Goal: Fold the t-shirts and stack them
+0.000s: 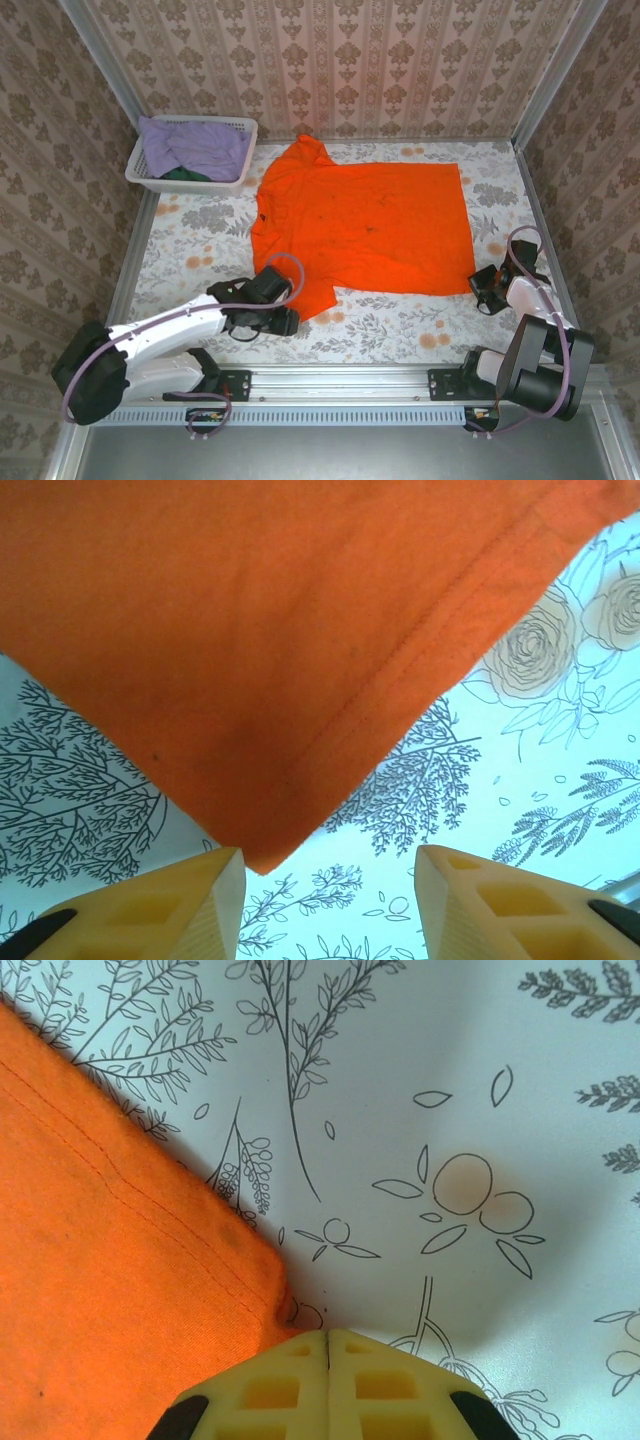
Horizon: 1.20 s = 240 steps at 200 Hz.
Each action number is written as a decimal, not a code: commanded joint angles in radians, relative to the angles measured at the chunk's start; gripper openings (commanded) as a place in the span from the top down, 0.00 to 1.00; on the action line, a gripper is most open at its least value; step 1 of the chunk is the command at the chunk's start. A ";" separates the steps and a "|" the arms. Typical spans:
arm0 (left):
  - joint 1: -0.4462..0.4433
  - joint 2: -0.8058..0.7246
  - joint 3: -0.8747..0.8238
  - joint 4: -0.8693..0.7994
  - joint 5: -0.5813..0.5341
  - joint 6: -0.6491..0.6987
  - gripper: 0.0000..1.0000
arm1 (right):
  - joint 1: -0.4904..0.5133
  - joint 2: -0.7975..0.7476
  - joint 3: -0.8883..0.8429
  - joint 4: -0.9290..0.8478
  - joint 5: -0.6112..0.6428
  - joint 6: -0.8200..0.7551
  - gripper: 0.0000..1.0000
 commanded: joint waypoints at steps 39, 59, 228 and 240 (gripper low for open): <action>-0.028 0.128 0.023 -0.008 -0.057 -0.013 0.57 | 0.005 -0.017 -0.009 0.000 -0.022 -0.019 1.00; -0.033 0.138 0.026 -0.009 -0.081 -0.012 0.58 | 0.006 -0.020 -0.008 -0.002 -0.028 -0.021 1.00; -0.108 -0.030 0.098 -0.199 -0.007 -0.016 1.00 | 0.032 -0.214 0.039 -0.192 0.031 -0.034 1.00; -0.118 -0.066 0.093 -0.238 0.020 -0.029 1.00 | 0.033 -0.245 0.036 -0.225 0.042 -0.034 1.00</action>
